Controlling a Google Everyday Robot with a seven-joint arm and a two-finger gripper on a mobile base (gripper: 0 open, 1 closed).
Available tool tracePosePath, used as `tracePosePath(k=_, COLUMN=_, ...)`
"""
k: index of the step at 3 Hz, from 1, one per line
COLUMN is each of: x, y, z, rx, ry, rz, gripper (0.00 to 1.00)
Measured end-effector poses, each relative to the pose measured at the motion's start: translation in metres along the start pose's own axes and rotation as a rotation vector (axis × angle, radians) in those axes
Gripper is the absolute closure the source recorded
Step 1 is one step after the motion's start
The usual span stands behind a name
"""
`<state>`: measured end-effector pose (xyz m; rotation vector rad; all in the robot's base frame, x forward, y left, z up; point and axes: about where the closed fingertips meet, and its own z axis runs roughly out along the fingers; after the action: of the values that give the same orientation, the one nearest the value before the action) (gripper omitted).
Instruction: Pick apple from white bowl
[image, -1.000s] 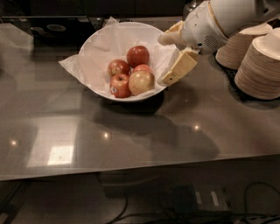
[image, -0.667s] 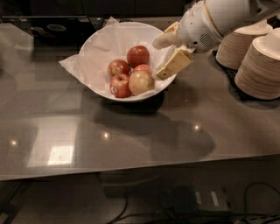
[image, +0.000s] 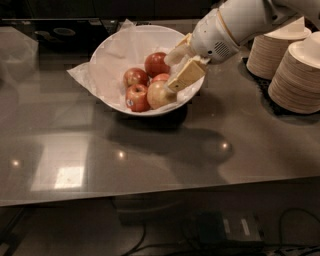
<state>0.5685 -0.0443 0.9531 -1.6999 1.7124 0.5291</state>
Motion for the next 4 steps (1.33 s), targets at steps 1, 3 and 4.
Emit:
tracePosePath(k=1, x=0.0, y=0.006, z=0.022, rx=-0.065, ry=0.011, rz=0.019, gripper=0.44)
tracePosePath(k=3, x=0.008, y=0.011, z=0.045, rx=-0.126, ry=0.044, rz=0.057, gripper=0.44)
tracePosePath(k=4, x=0.014, y=0.01, z=0.047, rx=-0.126, ry=0.054, rz=0.072, gripper=0.44)
